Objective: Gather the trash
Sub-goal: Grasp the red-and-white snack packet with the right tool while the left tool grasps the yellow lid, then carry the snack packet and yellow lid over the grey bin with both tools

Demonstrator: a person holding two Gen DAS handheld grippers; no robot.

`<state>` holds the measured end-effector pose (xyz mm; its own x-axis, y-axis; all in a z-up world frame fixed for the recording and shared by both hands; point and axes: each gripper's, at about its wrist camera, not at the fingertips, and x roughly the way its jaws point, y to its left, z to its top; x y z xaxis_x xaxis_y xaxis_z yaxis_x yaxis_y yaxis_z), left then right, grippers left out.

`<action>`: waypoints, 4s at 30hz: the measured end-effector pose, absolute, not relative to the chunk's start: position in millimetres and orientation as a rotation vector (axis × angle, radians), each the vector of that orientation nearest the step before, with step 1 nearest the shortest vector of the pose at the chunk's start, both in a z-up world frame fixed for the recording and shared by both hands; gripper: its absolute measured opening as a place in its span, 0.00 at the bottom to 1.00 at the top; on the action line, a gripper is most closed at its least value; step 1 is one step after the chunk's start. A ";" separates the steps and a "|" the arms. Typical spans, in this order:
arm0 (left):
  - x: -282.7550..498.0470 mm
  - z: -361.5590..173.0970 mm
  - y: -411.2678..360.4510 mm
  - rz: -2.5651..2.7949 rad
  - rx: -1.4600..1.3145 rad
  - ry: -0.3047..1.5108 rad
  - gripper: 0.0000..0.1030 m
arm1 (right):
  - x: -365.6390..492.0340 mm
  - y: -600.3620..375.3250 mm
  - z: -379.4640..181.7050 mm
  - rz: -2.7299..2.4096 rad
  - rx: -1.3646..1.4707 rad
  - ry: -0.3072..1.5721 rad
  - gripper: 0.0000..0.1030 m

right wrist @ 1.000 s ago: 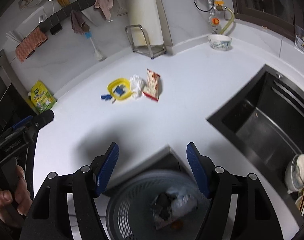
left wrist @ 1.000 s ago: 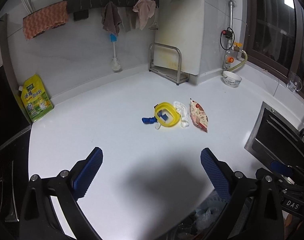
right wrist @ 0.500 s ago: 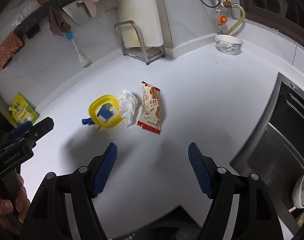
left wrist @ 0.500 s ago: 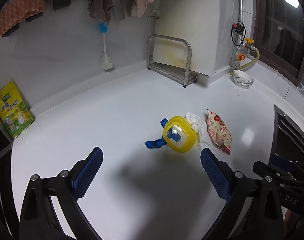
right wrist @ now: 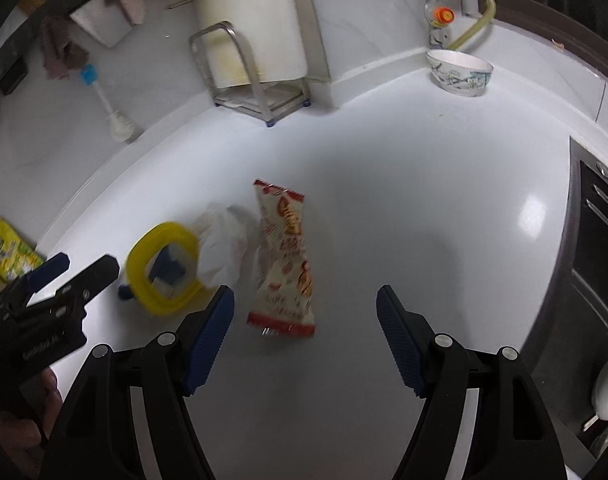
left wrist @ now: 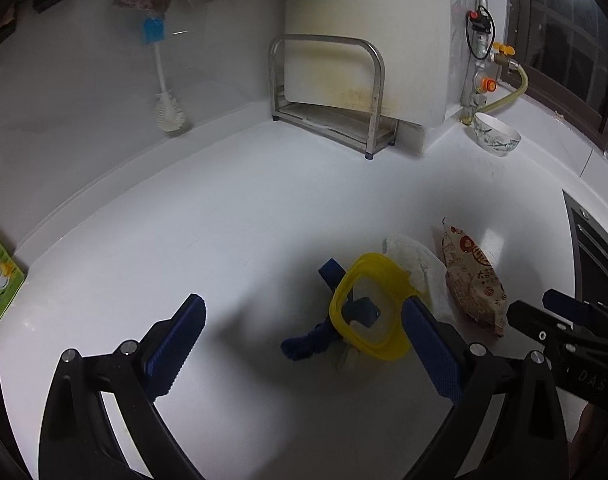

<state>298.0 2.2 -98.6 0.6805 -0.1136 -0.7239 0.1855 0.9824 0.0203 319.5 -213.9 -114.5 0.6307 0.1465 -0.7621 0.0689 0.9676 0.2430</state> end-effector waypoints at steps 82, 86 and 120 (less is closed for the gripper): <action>250.1 -84.5 6.9 -0.286 0.103 0.791 0.07 | 260.0 -198.7 -103.3 -0.003 0.224 0.851 0.31; 229.2 -79.0 6.8 -0.282 0.102 0.785 0.07 | 235.6 -199.2 -95.6 0.005 0.228 0.839 0.31; 22.6 -96.3 -64.4 -0.209 0.069 0.910 0.07 | 40.7 -268.8 -135.7 0.181 0.218 0.986 0.31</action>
<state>22.6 -64.4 -96.3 0.5952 -0.1507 -0.7893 0.2087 0.9775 -0.0293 40.7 -268.8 -135.7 0.5405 0.2487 -0.8037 -0.0523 0.9634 0.2630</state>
